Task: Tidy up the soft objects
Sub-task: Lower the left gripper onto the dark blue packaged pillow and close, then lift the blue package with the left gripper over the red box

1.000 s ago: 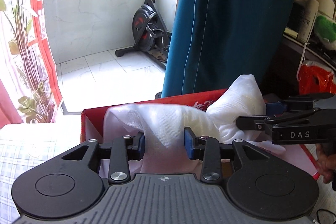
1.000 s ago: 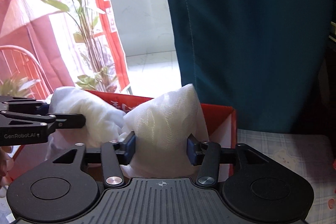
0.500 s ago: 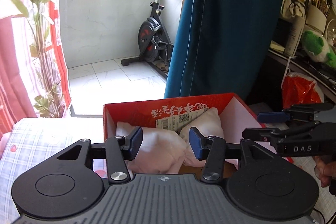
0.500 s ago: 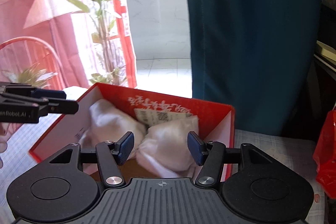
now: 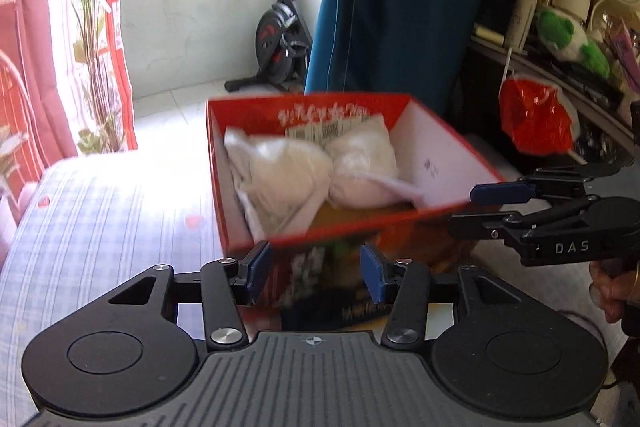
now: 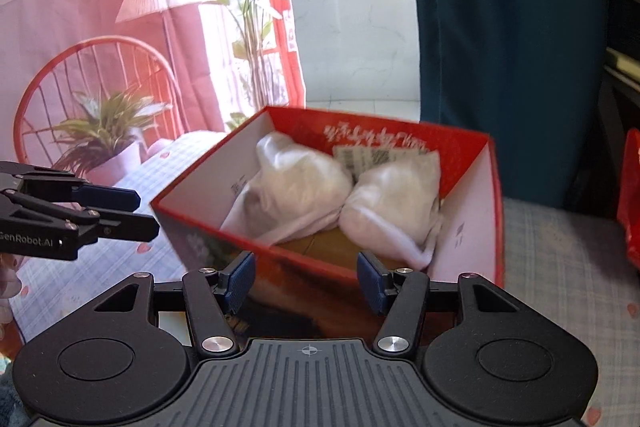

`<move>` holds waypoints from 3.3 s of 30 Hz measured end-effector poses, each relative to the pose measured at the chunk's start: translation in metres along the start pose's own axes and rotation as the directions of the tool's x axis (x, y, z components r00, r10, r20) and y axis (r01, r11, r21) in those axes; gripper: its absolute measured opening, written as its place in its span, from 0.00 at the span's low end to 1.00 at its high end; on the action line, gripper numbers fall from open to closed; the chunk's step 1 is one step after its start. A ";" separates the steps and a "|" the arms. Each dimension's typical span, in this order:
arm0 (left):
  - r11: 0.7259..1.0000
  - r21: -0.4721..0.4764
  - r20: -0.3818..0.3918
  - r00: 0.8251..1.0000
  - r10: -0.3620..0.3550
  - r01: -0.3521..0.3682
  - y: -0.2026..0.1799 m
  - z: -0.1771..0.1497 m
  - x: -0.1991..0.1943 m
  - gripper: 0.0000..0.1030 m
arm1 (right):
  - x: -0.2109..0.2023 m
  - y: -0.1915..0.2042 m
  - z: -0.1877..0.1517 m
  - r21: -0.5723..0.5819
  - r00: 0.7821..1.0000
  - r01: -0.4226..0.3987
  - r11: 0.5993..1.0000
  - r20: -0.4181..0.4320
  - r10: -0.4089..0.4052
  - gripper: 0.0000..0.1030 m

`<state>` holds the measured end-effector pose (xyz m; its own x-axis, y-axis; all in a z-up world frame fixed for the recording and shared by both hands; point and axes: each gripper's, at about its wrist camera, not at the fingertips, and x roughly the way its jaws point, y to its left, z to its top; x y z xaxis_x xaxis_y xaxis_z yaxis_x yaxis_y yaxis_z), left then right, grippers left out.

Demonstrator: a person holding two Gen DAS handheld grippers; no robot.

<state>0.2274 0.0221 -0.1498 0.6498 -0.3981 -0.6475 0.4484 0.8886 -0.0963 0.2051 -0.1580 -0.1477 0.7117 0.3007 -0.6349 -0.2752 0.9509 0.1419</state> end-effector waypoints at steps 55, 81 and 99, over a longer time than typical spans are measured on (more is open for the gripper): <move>0.980 -0.052 0.031 0.981 -0.191 0.193 -0.002 -0.025 -0.004 0.33 | -0.018 0.024 -0.034 -0.116 0.993 -0.116 0.986 -0.045 0.111 0.34; 0.989 0.007 0.176 0.973 -0.148 0.150 -0.014 0.069 0.005 0.34 | -0.019 -0.014 0.062 -0.186 0.988 -0.019 0.982 0.145 0.047 0.34; 0.998 -0.022 0.063 0.997 -0.049 0.051 0.013 0.092 0.099 0.33 | 0.101 -0.037 0.082 -0.196 0.998 0.061 0.979 0.032 -0.056 0.34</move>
<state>0.3546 -0.0267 -0.1457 0.6643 -0.4551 -0.5929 0.4676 0.8719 -0.1454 0.3401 -0.1570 -0.1549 0.7460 0.2494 -0.6174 -0.3525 0.9346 -0.0483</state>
